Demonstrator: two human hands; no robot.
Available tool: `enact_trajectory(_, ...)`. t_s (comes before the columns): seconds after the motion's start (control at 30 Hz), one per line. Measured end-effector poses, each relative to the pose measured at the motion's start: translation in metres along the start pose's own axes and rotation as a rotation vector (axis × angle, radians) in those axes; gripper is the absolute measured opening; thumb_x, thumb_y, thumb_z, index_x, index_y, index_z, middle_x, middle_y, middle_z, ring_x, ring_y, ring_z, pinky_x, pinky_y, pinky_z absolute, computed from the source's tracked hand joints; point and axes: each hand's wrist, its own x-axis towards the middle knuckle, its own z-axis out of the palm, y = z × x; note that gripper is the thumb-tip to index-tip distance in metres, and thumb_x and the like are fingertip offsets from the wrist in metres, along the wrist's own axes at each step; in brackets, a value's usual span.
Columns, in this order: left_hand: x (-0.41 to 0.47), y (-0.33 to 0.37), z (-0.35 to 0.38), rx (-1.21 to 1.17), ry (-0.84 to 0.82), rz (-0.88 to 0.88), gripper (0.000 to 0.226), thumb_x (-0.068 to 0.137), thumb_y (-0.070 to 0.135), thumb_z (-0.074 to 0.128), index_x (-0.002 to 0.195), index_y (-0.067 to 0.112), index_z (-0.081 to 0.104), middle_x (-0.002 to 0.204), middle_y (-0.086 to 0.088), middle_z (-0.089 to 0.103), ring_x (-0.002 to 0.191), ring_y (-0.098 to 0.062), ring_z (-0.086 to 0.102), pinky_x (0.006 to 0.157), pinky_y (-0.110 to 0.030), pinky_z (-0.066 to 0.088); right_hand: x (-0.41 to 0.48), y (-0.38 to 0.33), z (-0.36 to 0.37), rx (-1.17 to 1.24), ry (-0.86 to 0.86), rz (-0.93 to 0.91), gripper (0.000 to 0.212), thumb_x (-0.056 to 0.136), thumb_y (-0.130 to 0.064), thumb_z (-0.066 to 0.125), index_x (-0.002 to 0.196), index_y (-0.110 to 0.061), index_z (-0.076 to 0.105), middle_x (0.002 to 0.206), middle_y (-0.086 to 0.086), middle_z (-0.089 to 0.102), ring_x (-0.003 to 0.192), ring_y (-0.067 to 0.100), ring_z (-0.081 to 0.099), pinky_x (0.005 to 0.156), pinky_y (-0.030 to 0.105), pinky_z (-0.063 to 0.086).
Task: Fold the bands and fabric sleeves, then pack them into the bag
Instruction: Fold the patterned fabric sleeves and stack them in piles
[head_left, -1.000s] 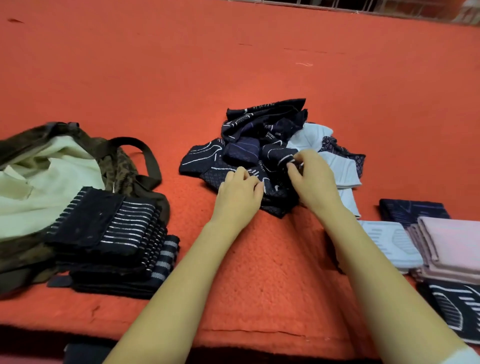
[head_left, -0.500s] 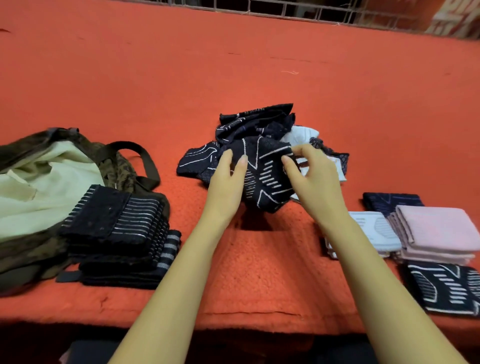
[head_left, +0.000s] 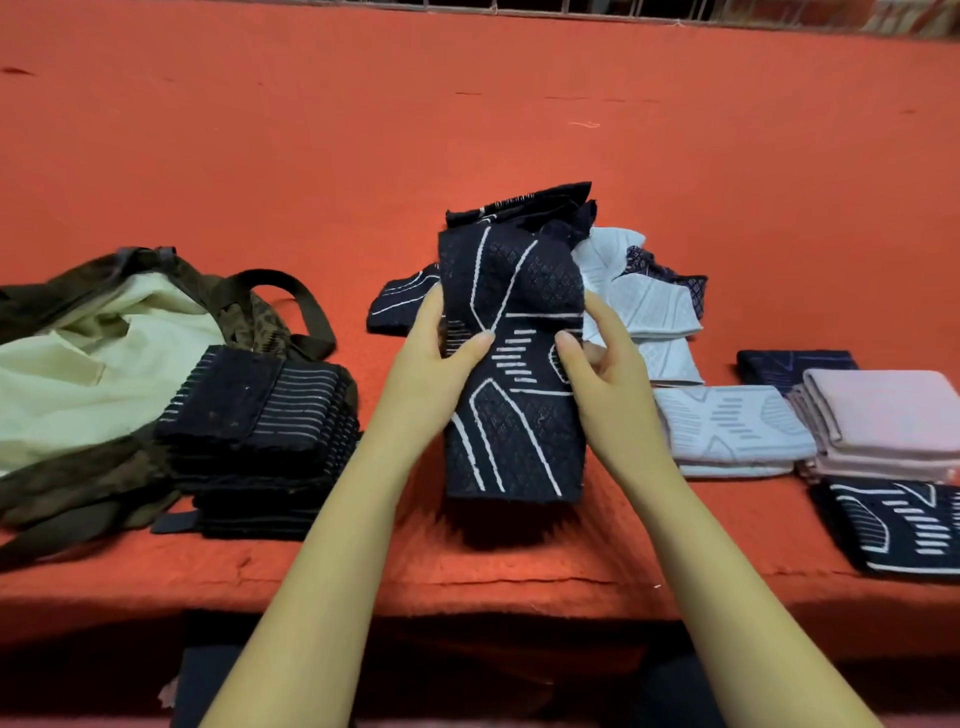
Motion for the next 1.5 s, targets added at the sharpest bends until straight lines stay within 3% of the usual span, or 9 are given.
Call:
enact_trajectory(0.1,-0.005,-0.023,0.01,0.38,0.066,-0.17,0.074,0.092,0.026,0.058,0.151,0.028,0.014,0.111,-0.001,0.058,0.095,-0.013,0.056,0.079,-0.017,0.034,-0.006,0.034,0.007,-0.191,0.002,0.136,0.06,0.094,-0.02,0.055,0.145,-0.028,0.026,0.078,0.001,0.062,0.07,0.017,0.061,0.077,0.047,0.053)
enact_trajectory(0.33,-0.047,-0.056,0.007,0.39,-0.014,-0.026,0.036,0.087,0.013,0.064,0.121,0.019,0.057,0.123,0.0,0.04,0.102,0.001,0.045,0.104,-0.028,0.035,-0.03,0.058,0.002,-0.262,-0.064,0.067,0.066,0.085,-0.011,0.066,0.141,-0.027,0.035,0.11,-0.006,0.044,0.064,-0.001,0.052,0.069,0.013,0.043)
enact_trajectory(0.6,-0.07,-0.054,0.005,0.475,0.051,0.098,0.033,0.08,-0.001,0.063,0.105,0.022,0.064,0.129,0.008,0.034,0.108,0.004,0.035,0.098,-0.005,0.021,-0.055,0.053,0.003,-0.447,-0.204,-0.114,0.042,0.083,-0.005,0.063,0.121,-0.023,0.054,0.127,-0.006,0.031,0.067,0.006,0.051,0.07,0.011,0.041)
enact_trajectory(0.73,-0.072,-0.05,0.009,0.565,0.015,0.124,0.017,0.081,0.026,0.063,0.097,0.028,0.065,0.111,0.013,0.042,0.102,-0.007,0.037,0.094,-0.027,0.029,-0.053,0.05,-0.001,-0.395,-0.064,-0.134,0.039,0.078,0.014,0.051,0.103,-0.014,0.061,0.124,0.002,0.036,0.066,0.002,0.048,0.071,0.006,0.036)
enact_trajectory(0.87,-0.076,-0.044,0.008,0.665,-0.285,0.136,0.034,0.07,0.067,0.051,0.092,0.042,0.058,0.099,0.022,0.048,0.1,0.001,0.039,0.089,-0.025,0.02,-0.058,0.047,-0.001,-0.411,-0.184,-0.165,0.017,0.081,-0.01,0.052,0.092,-0.013,0.065,0.106,-0.001,0.05,0.088,-0.002,0.049,0.077,0.008,0.036)
enact_trajectory(0.97,-0.074,-0.043,0.004,0.673,-0.401,0.115,0.035,0.067,0.064,0.065,0.096,0.047,0.053,0.103,0.025,0.044,0.103,0.003,0.034,0.09,-0.022,0.015,-0.06,0.046,0.001,-0.489,-0.26,-0.161,0.025,0.078,-0.026,0.044,0.085,-0.016,0.065,0.1,-0.005,0.053,0.096,0.01,0.047,0.086,0.011,0.032)
enact_trajectory(1.23,-0.072,-0.045,-0.001,0.345,-0.099,0.025,0.024,0.084,0.05,0.048,0.081,0.031,0.064,0.085,0.016,0.064,0.091,-0.006,0.053,0.09,-0.039,0.04,-0.06,0.047,0.001,-0.629,-0.338,-0.247,0.035,0.08,-0.054,0.055,0.088,-0.022,0.066,0.105,-0.009,0.056,0.104,0.007,0.046,0.09,0.025,0.03)
enact_trajectory(1.37,-0.077,-0.041,0.002,0.457,-0.181,0.096,0.021,0.076,0.061,0.052,0.084,0.043,0.058,0.092,0.02,0.06,0.096,-0.003,0.05,0.094,-0.036,0.032,-0.058,0.043,-0.002,-0.455,-0.306,-0.208,0.028,0.089,-0.039,0.048,0.082,-0.015,0.061,0.089,-0.004,0.062,0.088,0.015,0.057,0.083,0.037,0.044)
enact_trajectory(1.5,-0.078,-0.047,0.006,0.644,-0.297,0.119,0.029,0.066,0.068,0.053,0.087,0.049,0.051,0.1,0.024,0.049,0.103,0.003,0.038,0.089,-0.025,0.016,-0.06,0.04,0.0,-0.457,-0.324,-0.167,0.034,0.08,-0.051,0.057,0.081,-0.017,0.06,0.086,-0.005,0.06,0.088,0.016,0.056,0.08,0.035,0.045)
